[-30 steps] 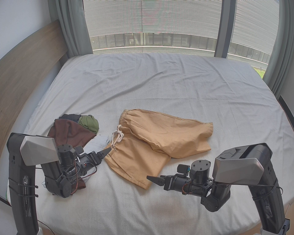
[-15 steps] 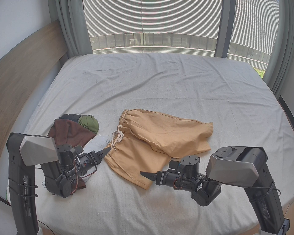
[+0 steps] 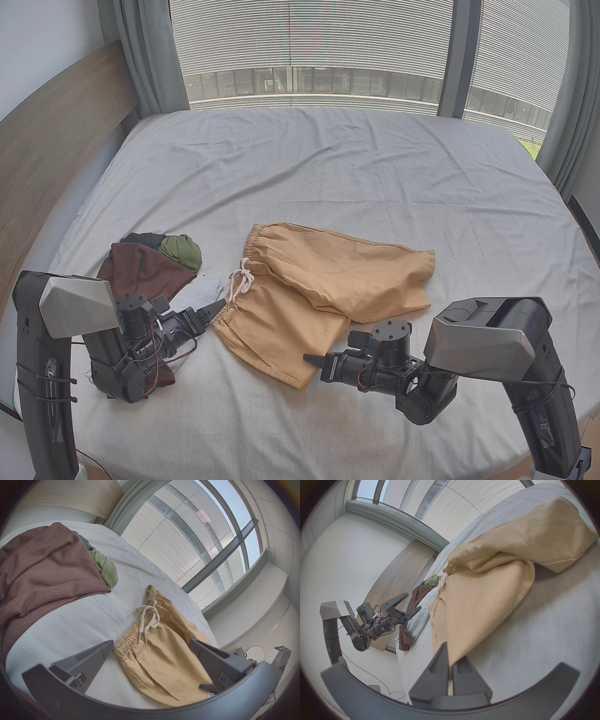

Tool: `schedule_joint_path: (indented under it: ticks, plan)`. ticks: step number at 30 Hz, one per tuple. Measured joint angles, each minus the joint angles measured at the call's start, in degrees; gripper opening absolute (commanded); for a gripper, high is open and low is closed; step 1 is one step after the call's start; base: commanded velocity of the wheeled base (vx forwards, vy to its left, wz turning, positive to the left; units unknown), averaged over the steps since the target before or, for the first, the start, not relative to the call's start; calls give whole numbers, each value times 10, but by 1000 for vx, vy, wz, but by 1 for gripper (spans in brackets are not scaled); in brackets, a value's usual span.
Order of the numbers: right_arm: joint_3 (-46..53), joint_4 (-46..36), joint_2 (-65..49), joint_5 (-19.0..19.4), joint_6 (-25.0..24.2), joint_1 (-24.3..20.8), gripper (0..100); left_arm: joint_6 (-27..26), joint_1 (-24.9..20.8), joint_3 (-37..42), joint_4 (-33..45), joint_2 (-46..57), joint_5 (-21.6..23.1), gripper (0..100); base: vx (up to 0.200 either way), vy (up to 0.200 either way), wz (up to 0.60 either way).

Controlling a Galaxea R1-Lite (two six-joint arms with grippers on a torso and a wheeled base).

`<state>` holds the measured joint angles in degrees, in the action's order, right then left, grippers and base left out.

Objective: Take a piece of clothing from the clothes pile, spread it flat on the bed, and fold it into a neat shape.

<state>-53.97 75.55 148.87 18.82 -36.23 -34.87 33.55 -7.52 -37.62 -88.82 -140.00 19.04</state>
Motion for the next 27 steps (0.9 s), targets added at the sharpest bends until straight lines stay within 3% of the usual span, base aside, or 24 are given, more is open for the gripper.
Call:
schedule_joint_path:
  ticks: [14,27]
  plan:
    - [124,44,-69,5,-8,-5,0,0,-2,1,0,0,-1,100,0,0,0]
    - [69,46,-75,15,-8,-21,0,0,-1,0,0,0,-1,100,0,0,0]
